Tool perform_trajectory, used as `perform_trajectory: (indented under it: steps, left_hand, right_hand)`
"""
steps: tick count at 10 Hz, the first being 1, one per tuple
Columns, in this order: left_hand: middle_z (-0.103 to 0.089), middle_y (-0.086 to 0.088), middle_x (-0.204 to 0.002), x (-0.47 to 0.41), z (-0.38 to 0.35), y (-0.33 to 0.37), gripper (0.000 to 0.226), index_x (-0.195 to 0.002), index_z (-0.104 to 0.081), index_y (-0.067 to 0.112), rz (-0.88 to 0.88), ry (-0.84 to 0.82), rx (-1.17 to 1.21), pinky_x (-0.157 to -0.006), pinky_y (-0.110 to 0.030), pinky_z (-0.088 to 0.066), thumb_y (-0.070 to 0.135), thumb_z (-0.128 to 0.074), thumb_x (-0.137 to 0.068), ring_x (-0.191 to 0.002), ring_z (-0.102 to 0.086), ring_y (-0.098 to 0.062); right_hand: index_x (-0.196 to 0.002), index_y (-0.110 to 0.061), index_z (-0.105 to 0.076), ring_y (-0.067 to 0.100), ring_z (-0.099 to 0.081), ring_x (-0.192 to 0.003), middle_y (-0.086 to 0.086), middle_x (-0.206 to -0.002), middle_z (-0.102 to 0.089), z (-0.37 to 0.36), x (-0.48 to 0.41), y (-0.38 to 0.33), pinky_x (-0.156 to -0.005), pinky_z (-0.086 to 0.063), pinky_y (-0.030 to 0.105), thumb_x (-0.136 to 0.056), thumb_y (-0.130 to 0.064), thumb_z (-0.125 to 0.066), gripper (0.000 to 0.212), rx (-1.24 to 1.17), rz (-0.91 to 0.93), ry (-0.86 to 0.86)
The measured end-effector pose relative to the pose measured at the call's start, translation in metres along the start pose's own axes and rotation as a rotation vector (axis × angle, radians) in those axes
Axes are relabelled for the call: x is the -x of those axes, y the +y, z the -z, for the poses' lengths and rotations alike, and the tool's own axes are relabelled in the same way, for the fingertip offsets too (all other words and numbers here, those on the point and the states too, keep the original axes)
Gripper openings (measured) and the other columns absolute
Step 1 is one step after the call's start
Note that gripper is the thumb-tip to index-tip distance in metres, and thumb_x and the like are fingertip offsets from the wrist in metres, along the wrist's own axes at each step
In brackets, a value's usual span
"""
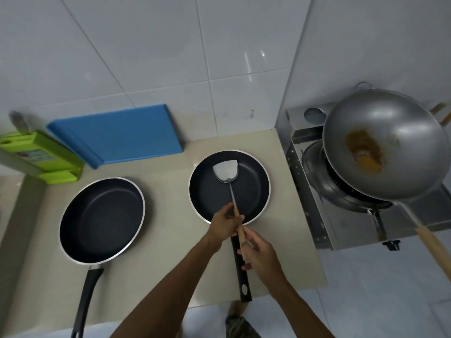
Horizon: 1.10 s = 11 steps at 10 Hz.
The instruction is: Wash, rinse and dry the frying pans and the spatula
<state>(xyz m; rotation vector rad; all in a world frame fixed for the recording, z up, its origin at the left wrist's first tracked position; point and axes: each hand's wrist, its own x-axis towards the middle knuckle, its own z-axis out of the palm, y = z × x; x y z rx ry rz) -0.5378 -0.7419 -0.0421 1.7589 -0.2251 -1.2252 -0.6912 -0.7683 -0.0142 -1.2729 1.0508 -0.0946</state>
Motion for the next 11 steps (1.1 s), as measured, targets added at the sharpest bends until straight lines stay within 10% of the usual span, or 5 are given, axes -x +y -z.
perform_trajectory:
  steps: [6, 9, 11]
  left_hand:
    - [-0.074, -0.008, -0.1, -0.01, 0.0, -0.013, 0.05, -0.136, -0.055, 0.007, 0.145, 0.181, -0.037, -0.071, -0.036, -0.064, 0.009, -0.073, -0.089, -0.088, -0.075, -0.024]
    - [-0.075, -0.004, -0.107, -0.007, 0.007, -0.019, 0.05, -0.134, -0.058, 0.013, 0.141, 0.181, -0.145, -0.079, -0.037, -0.06, 0.013, -0.075, -0.087, -0.095, -0.071, -0.024]
    - [-0.072, 0.002, -0.104, 0.005, 0.012, -0.017, 0.041, -0.128, -0.063, 0.012, 0.063, 0.157, -0.294, -0.088, -0.034, -0.057, 0.029, -0.072, -0.091, -0.094, -0.067, -0.017]
  right_hand:
    - [-0.134, -0.03, -0.061, 0.02, -0.067, -0.094, -0.007, -0.108, -0.067, 0.005, -0.031, 0.015, -0.067, -0.064, 0.043, -0.098, -0.02, -0.063, 0.037, 0.004, -0.127, -0.077]
    - [-0.128, -0.026, -0.068, 0.01, -0.068, -0.076, -0.011, -0.083, -0.072, -0.004, -0.034, 0.023, -0.069, -0.058, 0.02, -0.099, -0.034, -0.061, 0.031, 0.296, 0.079, 0.038]
    - [-0.13, -0.024, -0.063, 0.008, -0.065, -0.103, -0.011, -0.111, -0.07, -0.016, -0.03, 0.017, -0.087, -0.053, 0.023, -0.101, -0.041, -0.056, 0.035, 0.613, 0.287, 0.193]
